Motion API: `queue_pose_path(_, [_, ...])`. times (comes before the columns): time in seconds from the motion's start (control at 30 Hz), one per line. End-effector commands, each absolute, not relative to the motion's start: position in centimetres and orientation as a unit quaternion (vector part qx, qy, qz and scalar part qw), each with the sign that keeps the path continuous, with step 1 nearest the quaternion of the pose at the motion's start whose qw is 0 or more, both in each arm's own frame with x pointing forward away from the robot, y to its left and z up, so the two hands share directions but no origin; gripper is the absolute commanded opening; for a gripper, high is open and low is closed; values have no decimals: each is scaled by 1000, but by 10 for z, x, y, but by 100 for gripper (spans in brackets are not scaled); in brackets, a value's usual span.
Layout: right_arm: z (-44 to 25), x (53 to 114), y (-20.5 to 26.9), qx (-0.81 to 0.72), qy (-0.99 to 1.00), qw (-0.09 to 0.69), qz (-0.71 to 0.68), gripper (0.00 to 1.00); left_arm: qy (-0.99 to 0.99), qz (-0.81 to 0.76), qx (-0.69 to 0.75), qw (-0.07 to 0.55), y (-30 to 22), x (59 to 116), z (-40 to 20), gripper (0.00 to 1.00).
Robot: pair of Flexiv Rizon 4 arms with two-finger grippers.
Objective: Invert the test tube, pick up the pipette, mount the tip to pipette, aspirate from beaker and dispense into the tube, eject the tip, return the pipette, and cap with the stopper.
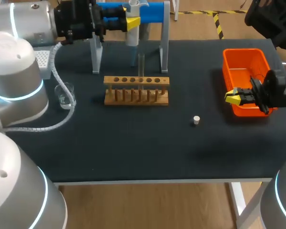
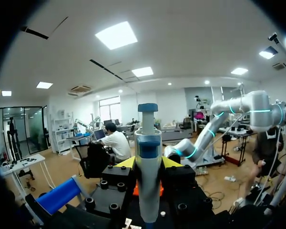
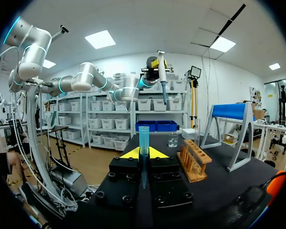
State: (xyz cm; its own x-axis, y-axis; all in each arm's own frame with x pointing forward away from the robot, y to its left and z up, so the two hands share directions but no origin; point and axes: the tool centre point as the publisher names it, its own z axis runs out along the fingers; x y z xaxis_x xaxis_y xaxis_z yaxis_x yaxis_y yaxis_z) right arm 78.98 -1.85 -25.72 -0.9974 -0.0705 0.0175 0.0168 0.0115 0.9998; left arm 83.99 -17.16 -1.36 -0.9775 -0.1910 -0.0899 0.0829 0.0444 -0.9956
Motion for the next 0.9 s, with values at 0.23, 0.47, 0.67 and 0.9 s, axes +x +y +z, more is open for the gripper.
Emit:
queue_pose_path(0.23, [-257,789,-19,19,-711,31,-702,0,711,-696,-32,93,-194,829,-4,0])
queue_pose_path(0.47, [-257,789,-19,19,-711,31,-702,0,707,-703,-31,70,-202,823,0,0])
queue_pose_path(0.67, [-257,789,-19,19,-711,31,-702,0,702,-710,-26,53,-210,821,4,0])
queue_pose_path(0.9, [-257,789,-19,19,-711,31,-702,0,695,-718,-30,34,-215,816,8,0])
